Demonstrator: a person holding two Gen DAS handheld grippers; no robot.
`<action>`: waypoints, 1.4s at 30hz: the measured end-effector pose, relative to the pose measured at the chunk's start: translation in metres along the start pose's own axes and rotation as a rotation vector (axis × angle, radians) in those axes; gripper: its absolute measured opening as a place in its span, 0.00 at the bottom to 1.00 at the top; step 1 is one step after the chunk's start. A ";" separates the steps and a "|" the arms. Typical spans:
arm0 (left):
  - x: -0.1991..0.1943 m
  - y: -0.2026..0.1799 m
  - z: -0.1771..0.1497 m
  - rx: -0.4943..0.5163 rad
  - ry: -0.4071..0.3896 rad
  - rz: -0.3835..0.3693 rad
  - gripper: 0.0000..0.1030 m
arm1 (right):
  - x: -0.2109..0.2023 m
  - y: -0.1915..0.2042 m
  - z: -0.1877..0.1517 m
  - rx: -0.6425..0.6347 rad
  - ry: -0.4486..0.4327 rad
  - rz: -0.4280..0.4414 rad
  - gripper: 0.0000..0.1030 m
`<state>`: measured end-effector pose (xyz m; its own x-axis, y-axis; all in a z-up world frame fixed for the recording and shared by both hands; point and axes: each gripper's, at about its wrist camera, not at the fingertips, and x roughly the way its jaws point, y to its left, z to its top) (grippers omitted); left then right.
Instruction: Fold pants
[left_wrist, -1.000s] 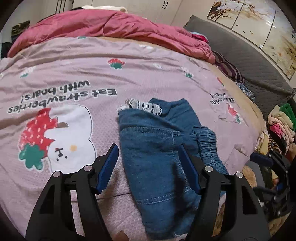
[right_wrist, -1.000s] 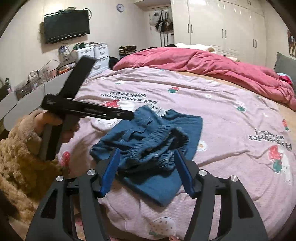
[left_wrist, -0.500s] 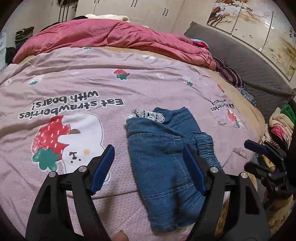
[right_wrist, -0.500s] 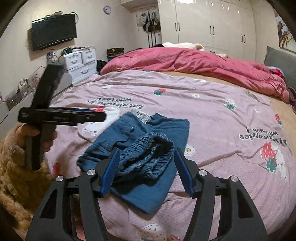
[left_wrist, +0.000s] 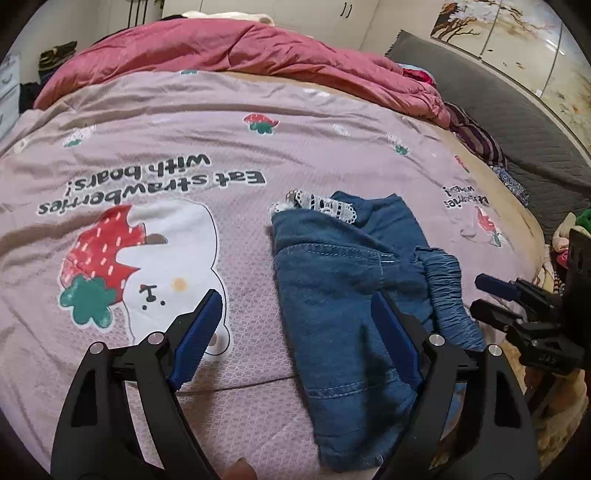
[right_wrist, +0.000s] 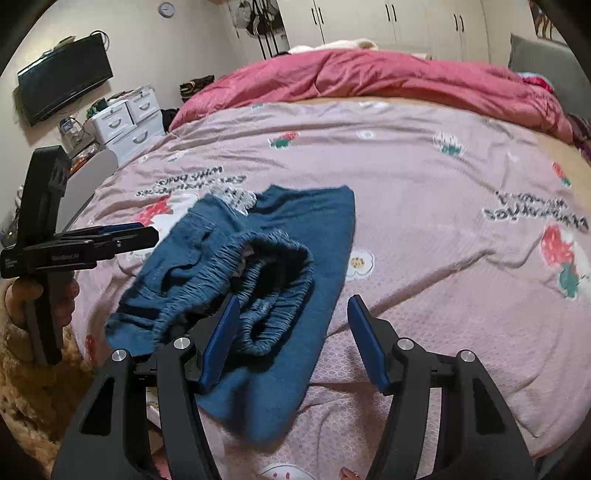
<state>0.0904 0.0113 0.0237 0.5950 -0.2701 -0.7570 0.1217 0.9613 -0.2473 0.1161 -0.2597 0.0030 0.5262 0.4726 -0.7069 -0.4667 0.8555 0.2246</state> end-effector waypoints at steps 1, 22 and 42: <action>0.002 0.000 0.000 -0.005 0.007 -0.004 0.73 | 0.004 -0.002 -0.001 0.012 0.013 0.000 0.58; 0.016 -0.002 -0.023 -0.057 0.068 -0.073 0.74 | 0.018 -0.016 0.006 0.068 0.038 0.058 0.74; 0.027 -0.020 -0.030 -0.055 0.116 -0.099 0.65 | 0.038 -0.018 0.010 0.067 0.116 0.116 0.59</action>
<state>0.0805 -0.0168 -0.0102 0.4857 -0.3709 -0.7915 0.1293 0.9260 -0.3546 0.1519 -0.2551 -0.0215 0.3839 0.5449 -0.7454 -0.4694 0.8104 0.3506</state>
